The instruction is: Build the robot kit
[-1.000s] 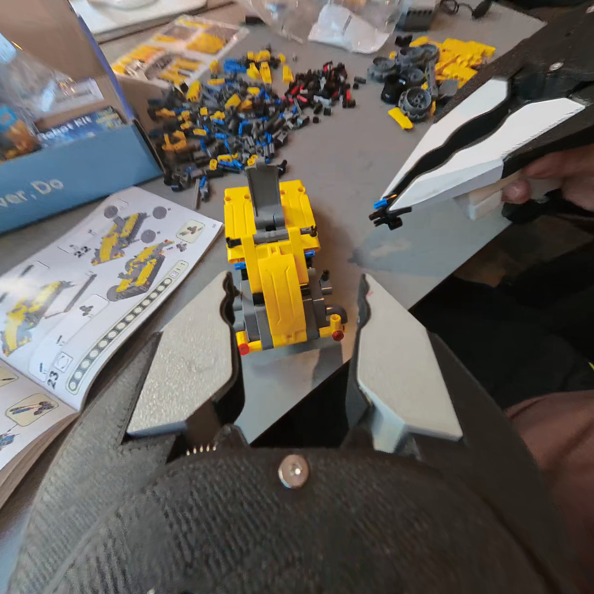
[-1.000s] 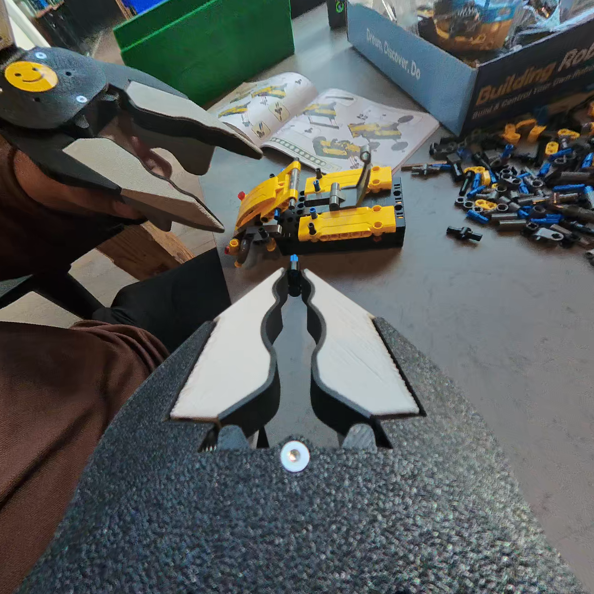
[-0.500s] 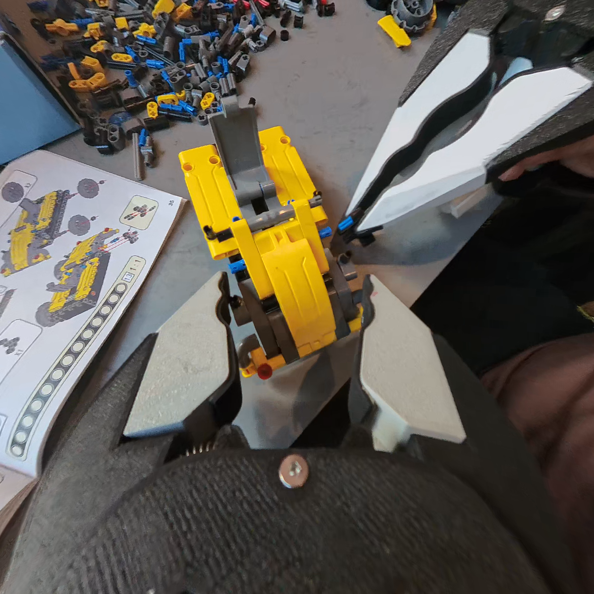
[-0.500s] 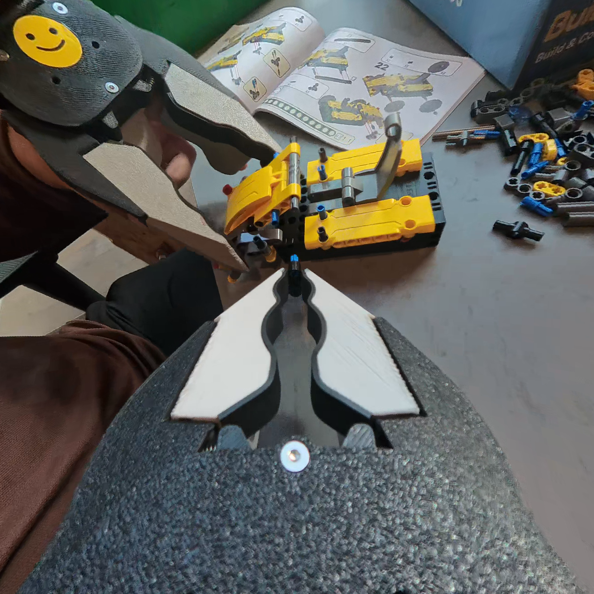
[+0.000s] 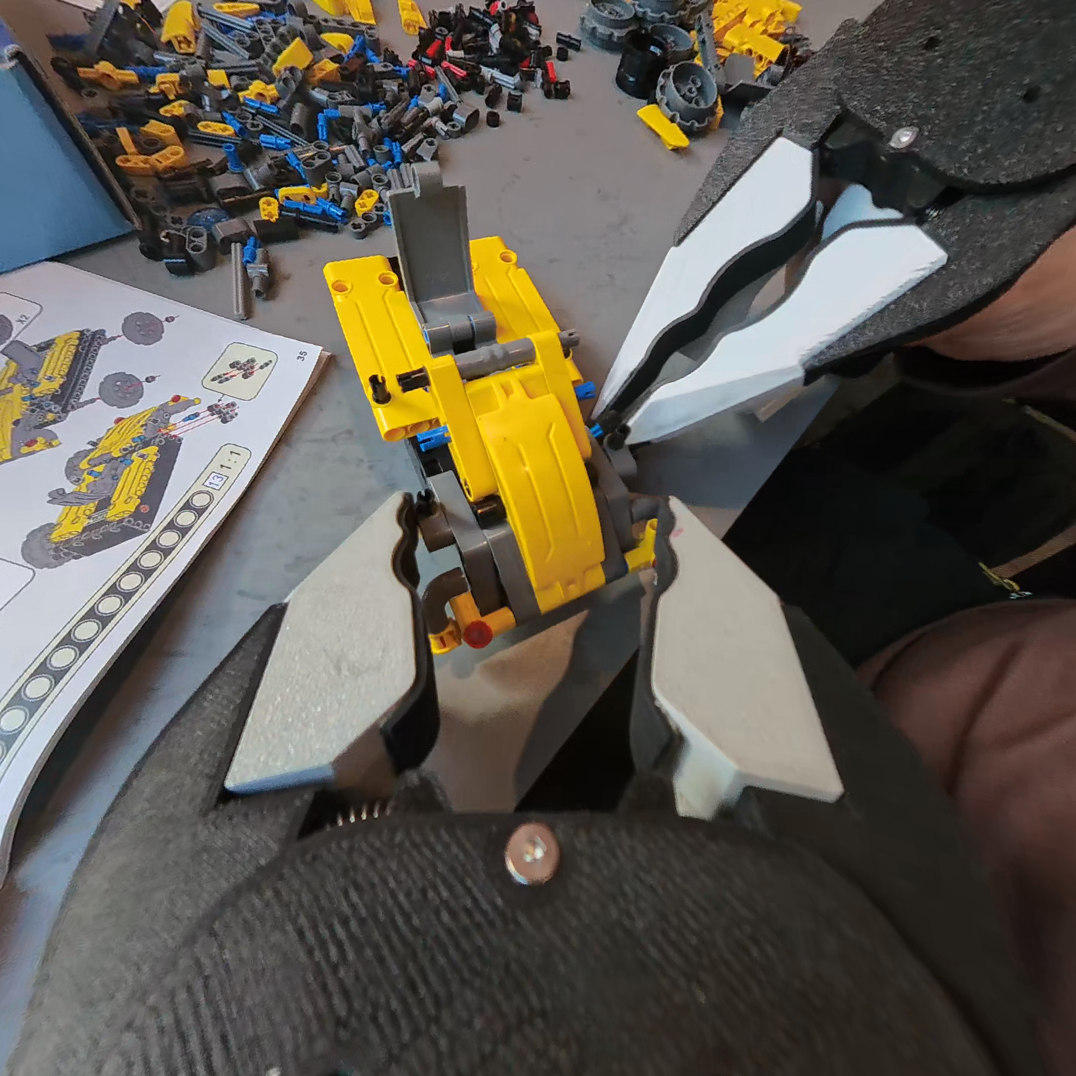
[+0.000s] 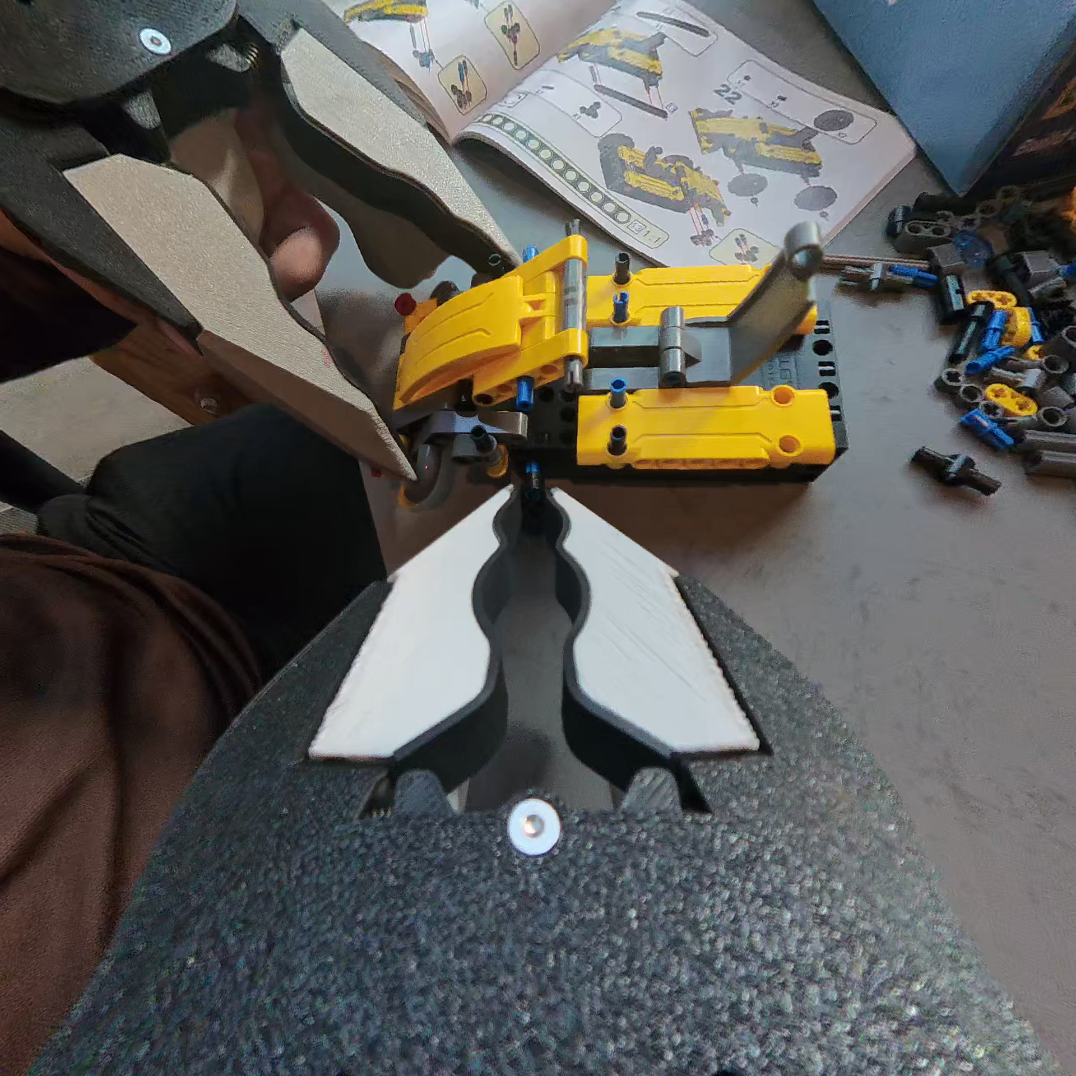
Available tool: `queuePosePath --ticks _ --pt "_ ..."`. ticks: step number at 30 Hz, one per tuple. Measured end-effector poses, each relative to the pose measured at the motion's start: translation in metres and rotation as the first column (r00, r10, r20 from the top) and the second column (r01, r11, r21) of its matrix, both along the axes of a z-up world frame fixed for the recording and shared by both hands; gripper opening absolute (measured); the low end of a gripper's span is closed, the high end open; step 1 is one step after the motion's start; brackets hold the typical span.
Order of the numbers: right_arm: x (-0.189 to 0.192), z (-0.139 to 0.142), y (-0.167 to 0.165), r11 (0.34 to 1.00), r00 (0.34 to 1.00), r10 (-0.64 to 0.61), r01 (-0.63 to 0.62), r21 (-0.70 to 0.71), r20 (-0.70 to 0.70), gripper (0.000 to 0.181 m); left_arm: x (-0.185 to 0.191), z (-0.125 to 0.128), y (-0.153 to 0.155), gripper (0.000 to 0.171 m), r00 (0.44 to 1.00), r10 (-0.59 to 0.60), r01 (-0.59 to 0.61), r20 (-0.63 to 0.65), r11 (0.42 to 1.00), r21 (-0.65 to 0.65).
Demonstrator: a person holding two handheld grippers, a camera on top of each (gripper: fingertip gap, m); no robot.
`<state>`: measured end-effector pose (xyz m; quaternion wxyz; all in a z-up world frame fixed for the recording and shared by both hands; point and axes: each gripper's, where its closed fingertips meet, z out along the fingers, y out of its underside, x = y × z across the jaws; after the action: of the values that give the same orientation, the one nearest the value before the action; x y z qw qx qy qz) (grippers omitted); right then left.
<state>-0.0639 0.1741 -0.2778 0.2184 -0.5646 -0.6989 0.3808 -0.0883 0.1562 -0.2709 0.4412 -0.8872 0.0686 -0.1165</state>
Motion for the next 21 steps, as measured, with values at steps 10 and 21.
queuePosePath --ticks 10,21 --pt "0.002 -0.005 -0.003 0.99 1.0 0.021 -0.02 0.14 -0.008 0.004 0.0 0.001 0.001 0.078 0.999 -0.035 0.035 0.015 0.999 0.027" --pt "0.01 -0.001 0.0 0.996 1.0 0.013 -0.011 0.092 -0.017 0.011 -0.005 0.003 -0.006 0.079 0.997 -0.031 0.029 0.064 0.999 0.028"
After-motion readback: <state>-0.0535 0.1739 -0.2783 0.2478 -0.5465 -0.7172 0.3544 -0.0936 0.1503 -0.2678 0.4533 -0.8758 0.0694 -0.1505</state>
